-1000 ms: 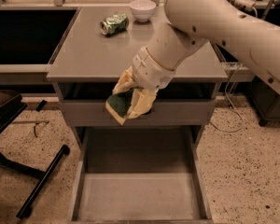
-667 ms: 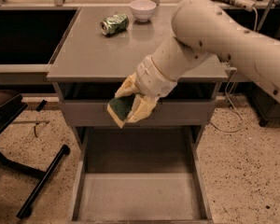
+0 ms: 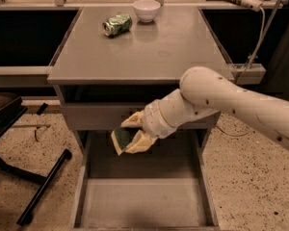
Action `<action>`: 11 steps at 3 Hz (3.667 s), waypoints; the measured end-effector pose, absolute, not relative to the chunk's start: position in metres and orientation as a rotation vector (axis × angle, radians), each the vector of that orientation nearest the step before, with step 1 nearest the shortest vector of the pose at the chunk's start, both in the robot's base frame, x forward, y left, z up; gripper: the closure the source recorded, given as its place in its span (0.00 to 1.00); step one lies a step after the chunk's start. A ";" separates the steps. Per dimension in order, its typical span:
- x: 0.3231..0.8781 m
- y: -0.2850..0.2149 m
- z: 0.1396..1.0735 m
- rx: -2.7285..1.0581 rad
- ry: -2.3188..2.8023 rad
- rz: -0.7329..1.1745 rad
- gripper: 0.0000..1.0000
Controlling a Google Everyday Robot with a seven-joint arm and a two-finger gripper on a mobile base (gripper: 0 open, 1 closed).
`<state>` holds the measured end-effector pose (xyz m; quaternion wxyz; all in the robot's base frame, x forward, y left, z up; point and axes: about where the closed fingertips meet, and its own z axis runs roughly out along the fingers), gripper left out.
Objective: Place sponge into middle drawer
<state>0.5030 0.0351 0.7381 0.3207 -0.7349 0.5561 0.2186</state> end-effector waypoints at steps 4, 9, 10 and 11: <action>0.501 0.022 0.633 -1.852 1.626 0.467 1.00; 0.520 -0.014 0.491 -1.706 1.876 0.382 1.00; 0.521 -0.024 0.454 -1.637 1.913 0.469 1.00; 0.517 -0.016 0.415 -1.598 1.934 0.595 1.00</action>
Offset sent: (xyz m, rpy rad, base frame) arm 0.0004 -0.0004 -0.0207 0.0237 0.0153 -0.0554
